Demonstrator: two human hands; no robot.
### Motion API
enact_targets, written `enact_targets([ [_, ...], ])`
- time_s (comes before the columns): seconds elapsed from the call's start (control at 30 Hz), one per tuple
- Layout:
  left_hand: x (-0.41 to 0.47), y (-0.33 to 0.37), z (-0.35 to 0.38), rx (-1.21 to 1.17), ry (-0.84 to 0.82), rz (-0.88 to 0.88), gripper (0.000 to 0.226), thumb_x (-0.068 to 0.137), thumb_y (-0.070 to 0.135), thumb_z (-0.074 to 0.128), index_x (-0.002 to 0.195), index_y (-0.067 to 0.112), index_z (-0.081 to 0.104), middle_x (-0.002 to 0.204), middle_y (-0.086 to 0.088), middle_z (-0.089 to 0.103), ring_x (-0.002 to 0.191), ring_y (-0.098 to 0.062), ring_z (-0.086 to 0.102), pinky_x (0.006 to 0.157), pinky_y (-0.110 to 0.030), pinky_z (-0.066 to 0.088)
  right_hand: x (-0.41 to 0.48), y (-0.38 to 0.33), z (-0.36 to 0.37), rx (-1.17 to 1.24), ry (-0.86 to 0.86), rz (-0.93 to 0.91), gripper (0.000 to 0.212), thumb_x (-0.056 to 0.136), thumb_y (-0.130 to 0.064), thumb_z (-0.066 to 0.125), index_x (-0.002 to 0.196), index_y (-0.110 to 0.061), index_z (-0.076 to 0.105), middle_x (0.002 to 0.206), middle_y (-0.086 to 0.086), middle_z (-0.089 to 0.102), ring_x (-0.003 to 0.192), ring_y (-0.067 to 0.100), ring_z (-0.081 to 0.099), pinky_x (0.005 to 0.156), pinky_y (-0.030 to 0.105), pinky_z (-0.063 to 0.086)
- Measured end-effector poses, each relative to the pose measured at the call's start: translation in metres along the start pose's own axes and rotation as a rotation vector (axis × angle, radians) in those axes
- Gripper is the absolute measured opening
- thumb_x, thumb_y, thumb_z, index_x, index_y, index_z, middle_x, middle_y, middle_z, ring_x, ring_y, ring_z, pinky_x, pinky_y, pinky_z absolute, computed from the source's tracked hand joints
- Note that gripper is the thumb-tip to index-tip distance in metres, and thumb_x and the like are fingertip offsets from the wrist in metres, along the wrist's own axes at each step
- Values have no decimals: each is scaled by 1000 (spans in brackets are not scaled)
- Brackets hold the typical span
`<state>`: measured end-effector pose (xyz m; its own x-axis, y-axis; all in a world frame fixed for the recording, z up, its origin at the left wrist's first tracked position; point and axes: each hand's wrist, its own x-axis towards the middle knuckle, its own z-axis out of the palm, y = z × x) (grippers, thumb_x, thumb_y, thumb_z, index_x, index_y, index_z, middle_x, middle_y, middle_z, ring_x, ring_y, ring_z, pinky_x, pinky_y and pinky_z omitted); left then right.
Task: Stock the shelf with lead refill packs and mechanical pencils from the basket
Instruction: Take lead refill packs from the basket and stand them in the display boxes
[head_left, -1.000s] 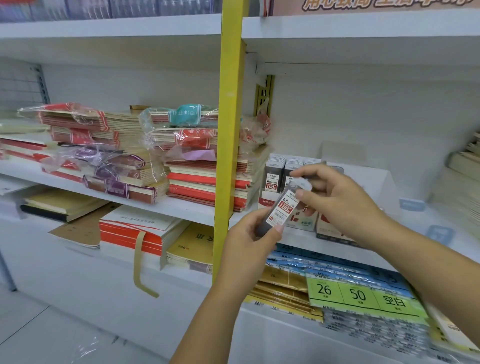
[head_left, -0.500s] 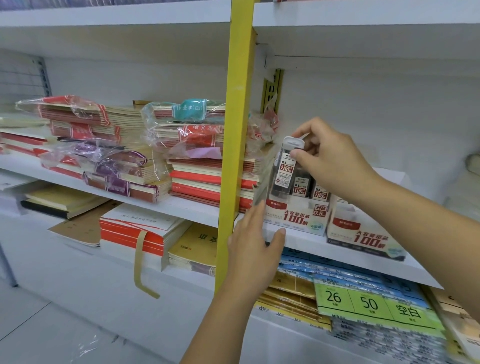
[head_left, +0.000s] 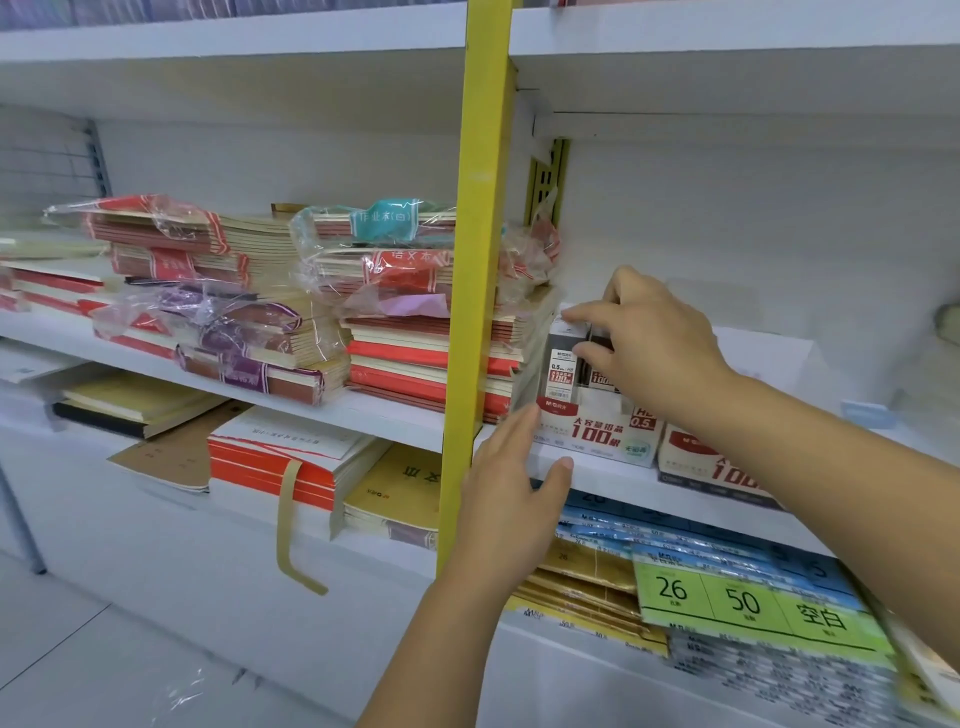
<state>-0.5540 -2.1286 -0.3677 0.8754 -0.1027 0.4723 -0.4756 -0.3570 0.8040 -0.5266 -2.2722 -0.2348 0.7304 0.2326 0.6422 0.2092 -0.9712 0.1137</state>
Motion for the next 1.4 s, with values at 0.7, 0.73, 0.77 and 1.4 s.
enact_targets([
  [0.7, -219, -150, 97, 326, -793, -419, 37, 96, 24, 63, 133, 24, 58, 119, 8, 53, 109, -12, 55, 96, -24, 40, -440, 44, 172, 750, -883, 909, 27, 95, -23, 61, 122, -19, 61, 121, 2, 61, 101, 21, 63, 85, 29, 49],
  [0.73, -232, -163, 109, 313, -828, -463, 29, 94, 21, 64, 123, 24, 60, 109, 7, 54, 100, -11, 55, 93, -25, 40, -458, 41, 184, 753, -933, 947, 31, 94, -23, 62, 125, -20, 60, 125, 3, 60, 104, 22, 63, 86, 29, 49],
  [0.77, -244, -176, 120, 303, -861, -498, 24, 92, 18, 65, 116, 22, 62, 104, 6, 55, 95, -12, 54, 91, -28, 41, -473, 37, 195, 754, -992, 965, 35, 93, -22, 63, 127, -21, 58, 130, 4, 58, 109, 21, 61, 87, 28, 48],
  [1.4, -298, -260, 201, 406, -857, -738, 48, 86, 29, 77, 128, 28, 53, 115, -3, 56, 103, -21, 57, 89, -37, 51, -556, 11, 263, 589, -1242, 691, 46, 76, -37, 78, 116, -23, 58, 121, 1, 51, 119, 22, 42, 99, 37, 39],
])
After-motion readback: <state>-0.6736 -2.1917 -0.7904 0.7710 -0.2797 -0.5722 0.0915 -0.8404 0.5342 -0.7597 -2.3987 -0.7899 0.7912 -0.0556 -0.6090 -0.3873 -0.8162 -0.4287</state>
